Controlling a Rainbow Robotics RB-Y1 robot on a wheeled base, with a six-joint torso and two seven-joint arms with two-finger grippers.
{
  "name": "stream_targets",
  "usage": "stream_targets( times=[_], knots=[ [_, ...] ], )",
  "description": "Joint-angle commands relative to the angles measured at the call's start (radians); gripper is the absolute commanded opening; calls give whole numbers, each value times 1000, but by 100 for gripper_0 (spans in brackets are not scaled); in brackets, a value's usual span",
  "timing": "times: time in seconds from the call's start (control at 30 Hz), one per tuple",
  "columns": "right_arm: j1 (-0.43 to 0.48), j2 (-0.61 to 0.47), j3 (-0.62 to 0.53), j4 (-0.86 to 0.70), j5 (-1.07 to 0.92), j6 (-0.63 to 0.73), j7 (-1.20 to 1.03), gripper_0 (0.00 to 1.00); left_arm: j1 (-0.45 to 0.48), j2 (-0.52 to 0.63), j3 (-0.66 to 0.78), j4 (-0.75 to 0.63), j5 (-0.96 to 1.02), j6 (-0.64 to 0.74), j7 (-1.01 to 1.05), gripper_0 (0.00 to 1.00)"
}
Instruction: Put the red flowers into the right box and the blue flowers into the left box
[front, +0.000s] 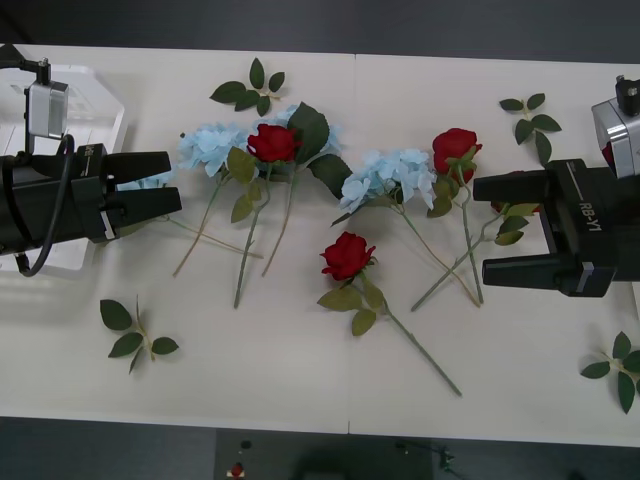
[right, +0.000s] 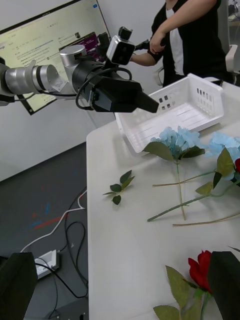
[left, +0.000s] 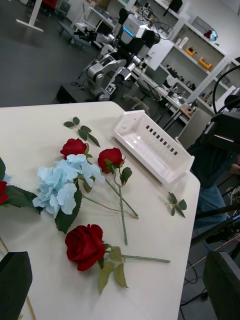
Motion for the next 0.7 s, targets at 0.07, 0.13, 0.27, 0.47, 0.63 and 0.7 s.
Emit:
stream_targets(
  times=[0.07, 0.13, 0.27, 0.47, 0.63, 0.7],
  knots=[
    [34, 15, -3, 19, 1, -20, -31, 100, 48, -10, -35, 21, 4, -1, -34, 100],
    [32, 6, -12, 19, 3, -48, -67, 100, 48, -15, -29, 32, 16, 5, -34, 100],
    [26, -21, -17, 19, 10, -105, -202, 100, 42, 6, -9, 44, 36, 15, -34, 100],
    [6, -92, -18, 48, 61, -146, -492, 100, -23, 143, -6, 87, 89, 18, 144, 100],
    [3, -155, -17, 118, 113, -125, -699, 100, -99, 194, -20, 156, 14, 46, 459, 100],
    [3, -164, -17, 145, 127, -106, -801, 100, -135, 192, -35, 178, -53, 61, 600, 100]
  ],
)
